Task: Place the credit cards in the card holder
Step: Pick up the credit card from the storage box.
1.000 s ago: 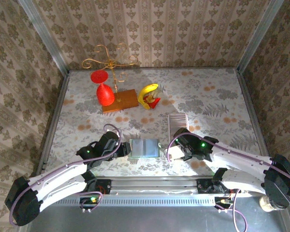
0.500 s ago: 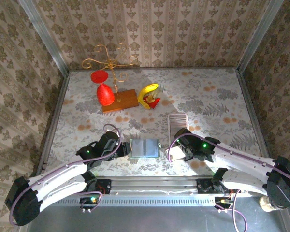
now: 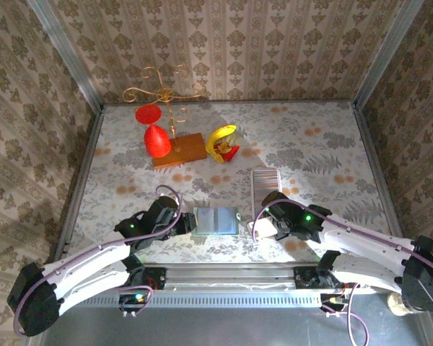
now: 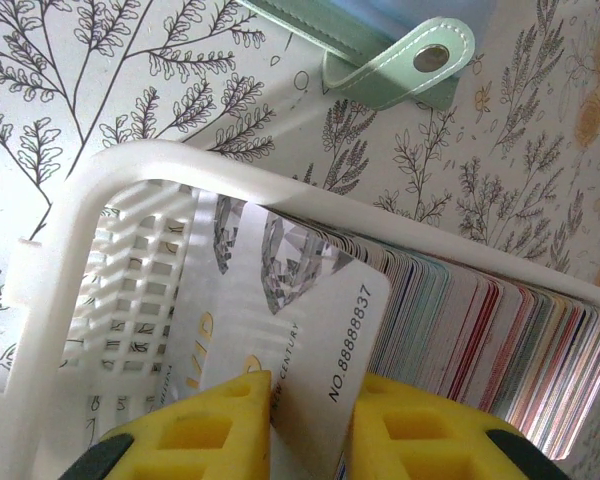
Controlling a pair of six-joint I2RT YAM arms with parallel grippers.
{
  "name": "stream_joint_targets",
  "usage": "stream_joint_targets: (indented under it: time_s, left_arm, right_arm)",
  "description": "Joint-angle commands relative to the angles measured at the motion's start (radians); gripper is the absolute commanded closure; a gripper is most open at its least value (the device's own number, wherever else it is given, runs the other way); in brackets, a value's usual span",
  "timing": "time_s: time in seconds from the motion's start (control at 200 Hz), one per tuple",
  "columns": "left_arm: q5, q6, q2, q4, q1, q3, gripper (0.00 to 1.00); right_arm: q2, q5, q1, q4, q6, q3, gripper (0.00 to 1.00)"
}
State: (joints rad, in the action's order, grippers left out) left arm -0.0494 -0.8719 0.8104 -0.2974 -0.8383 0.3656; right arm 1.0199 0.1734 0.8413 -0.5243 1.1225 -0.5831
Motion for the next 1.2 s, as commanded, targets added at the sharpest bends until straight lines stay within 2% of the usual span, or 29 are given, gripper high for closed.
stream_joint_targets:
  time_s: [0.0, 0.15, 0.37, 0.495, 0.645, 0.79, 0.985, 1.195]
  left_arm:
    - [-0.007, -0.016, 0.004, 0.014, -0.008, -0.002, 0.62]
    - [-0.004, -0.012, 0.004, 0.009, -0.008, 0.004, 0.62]
    - [-0.012, -0.013, 0.010, 0.022, -0.010, 0.004, 0.62]
    - [-0.023, -0.008, 0.008, 0.026, -0.009, 0.009, 0.62]
    - [-0.022, 0.001, 0.003, 0.013, -0.008, 0.020, 0.62]
    - [-0.020, 0.008, -0.013, 0.005, -0.010, 0.022, 0.62]
    - [-0.020, 0.019, -0.038, -0.020, -0.007, 0.033, 0.62]
    - [-0.021, 0.020, -0.054, -0.037, -0.007, 0.042, 0.62]
  right_arm:
    - [-0.024, 0.041, -0.001, 0.021, -0.006, -0.030, 0.78]
    - [-0.033, 0.030, 0.000, -0.034, -0.027, -0.046, 0.84]
    - [-0.045, 0.001, 0.013, -0.116, -0.091, -0.070, 0.84]
    - [-0.055, -0.021, 0.025, -0.159, -0.128, -0.078, 0.88]
    - [-0.068, -0.084, 0.032, -0.246, -0.210, -0.123, 1.00]
    - [-0.107, -0.158, 0.044, -0.315, -0.318, -0.162, 1.00]
    - [-0.158, -0.194, 0.051, -0.337, -0.537, -0.206, 1.00]
    - [-0.158, -0.213, 0.052, -0.275, -1.003, -0.298, 1.00]
